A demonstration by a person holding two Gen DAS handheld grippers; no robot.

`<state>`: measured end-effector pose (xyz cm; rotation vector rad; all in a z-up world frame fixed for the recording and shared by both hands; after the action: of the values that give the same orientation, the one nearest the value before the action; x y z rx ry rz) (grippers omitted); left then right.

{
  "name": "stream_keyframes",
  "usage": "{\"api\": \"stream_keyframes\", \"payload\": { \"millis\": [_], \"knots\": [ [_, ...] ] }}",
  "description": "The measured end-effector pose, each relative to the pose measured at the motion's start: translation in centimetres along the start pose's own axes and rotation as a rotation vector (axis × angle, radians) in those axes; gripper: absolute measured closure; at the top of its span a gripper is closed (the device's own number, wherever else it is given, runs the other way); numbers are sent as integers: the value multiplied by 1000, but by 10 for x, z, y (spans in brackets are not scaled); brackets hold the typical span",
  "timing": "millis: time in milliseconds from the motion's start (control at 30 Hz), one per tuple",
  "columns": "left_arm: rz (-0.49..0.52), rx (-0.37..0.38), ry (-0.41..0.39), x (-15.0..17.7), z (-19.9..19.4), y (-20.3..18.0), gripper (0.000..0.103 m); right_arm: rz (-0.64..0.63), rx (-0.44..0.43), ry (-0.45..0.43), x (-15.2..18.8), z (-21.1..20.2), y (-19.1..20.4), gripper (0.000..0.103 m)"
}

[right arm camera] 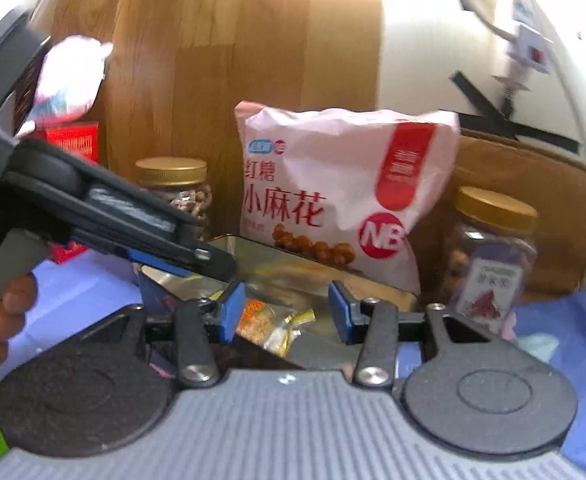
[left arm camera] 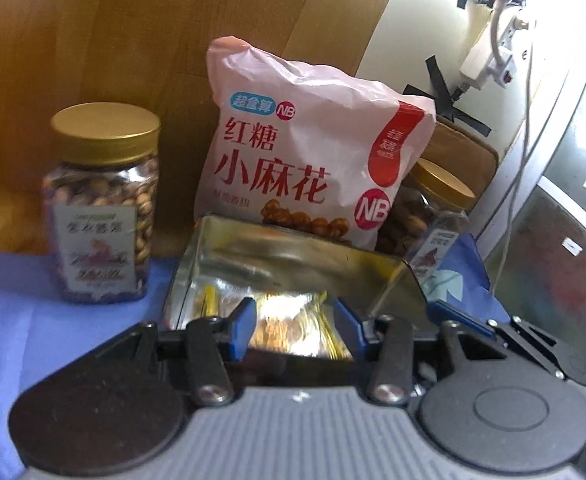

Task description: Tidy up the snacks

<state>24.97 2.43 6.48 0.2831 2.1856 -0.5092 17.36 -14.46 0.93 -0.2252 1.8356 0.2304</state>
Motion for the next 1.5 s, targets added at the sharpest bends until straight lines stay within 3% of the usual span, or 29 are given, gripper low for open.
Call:
{"api": "stream_keyframes", "payload": {
  "millis": [133,267,333,400,567,667,767,833,900,1000,1167,1367,1500],
  "knots": [
    [32,-17,46,23,-21,-9,60,70,-35,48,23,-31,-5,54],
    [25,43,115,56,-33,-22,60,145,-82,156,51,-53,-13,54],
    [20,73,142,74,-37,-29,60,152,-121,203,62,-60,-13,45],
    [11,98,166,90,-40,-36,60,127,-155,250,72,-65,-9,36],
    [-24,101,203,115,-46,-42,60,-23,-162,314,94,-70,16,28],
    [-48,104,204,120,-53,-42,60,-18,-172,300,95,-75,16,37],
    [-44,98,200,124,-61,-45,60,0,-202,299,95,-81,11,64],
    [-40,103,197,126,-65,-50,60,24,-222,305,96,-87,10,91],
    [-37,110,196,128,-68,-54,60,51,-192,299,97,-93,6,96],
    [-38,121,192,132,-74,-58,59,77,-183,277,97,-104,11,98],
    [-60,148,167,135,-89,-56,54,34,-253,220,84,-128,40,100],
    [-118,129,141,139,-107,-36,52,8,-326,271,92,-121,77,99],
    [-133,112,138,142,-113,-25,52,-40,-351,296,98,-120,92,83]
  ]
}}
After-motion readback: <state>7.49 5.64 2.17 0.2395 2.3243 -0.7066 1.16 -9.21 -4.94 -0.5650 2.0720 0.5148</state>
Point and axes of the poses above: each gripper's, at about its wrist camera, not at the fingertips, and z roughly the way its jaws point, y to its left, x to its underside, the point moved 2 cm from there along z, roughly the way its jaws point, and after that the axes turned 7 degrees about z, right-handed, at the moved point
